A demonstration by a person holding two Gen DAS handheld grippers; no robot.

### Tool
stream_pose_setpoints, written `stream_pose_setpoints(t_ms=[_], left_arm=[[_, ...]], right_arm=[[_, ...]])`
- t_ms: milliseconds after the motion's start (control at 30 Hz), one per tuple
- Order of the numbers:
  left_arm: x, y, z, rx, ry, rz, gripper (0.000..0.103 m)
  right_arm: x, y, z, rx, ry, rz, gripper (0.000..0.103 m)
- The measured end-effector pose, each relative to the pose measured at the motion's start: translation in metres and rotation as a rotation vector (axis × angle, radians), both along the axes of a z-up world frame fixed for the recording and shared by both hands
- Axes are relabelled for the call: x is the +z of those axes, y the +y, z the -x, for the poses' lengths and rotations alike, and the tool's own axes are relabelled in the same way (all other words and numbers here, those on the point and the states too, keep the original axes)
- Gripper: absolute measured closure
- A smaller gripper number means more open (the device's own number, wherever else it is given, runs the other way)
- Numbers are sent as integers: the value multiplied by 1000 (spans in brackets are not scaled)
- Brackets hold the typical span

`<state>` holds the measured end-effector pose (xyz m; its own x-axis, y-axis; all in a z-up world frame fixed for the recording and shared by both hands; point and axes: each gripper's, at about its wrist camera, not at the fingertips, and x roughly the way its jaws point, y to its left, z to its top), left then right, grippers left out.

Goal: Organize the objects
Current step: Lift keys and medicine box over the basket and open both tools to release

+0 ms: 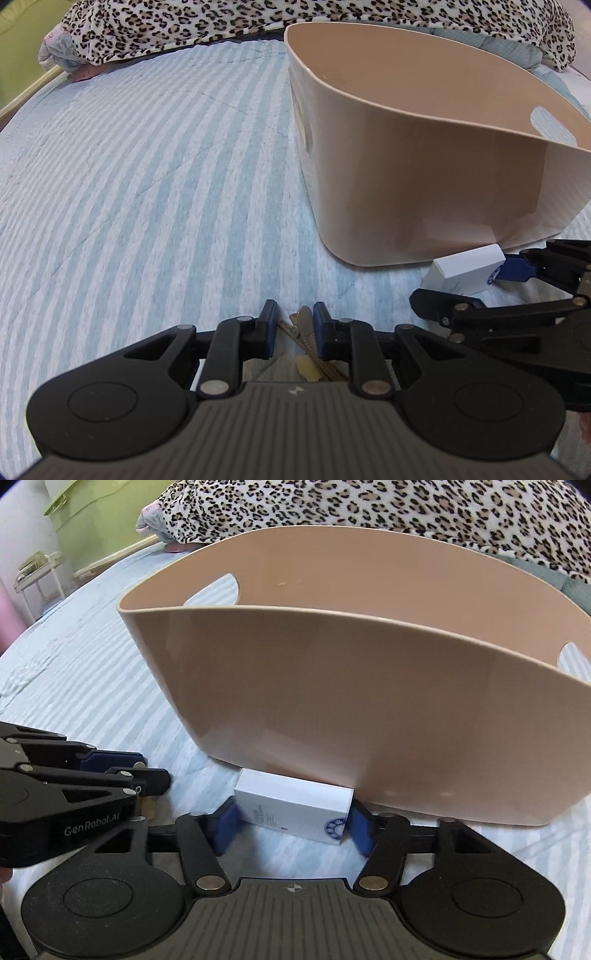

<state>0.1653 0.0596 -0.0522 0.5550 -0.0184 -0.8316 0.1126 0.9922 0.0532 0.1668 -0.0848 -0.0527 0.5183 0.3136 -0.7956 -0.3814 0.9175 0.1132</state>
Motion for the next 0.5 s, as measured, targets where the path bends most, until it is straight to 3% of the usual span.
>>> stream_pose_setpoints(t_ms=[500], left_arm=[[30,-19,29,-72,-73,3,81]], right_arm=[[30,-32,42,13,-50,-10,47]])
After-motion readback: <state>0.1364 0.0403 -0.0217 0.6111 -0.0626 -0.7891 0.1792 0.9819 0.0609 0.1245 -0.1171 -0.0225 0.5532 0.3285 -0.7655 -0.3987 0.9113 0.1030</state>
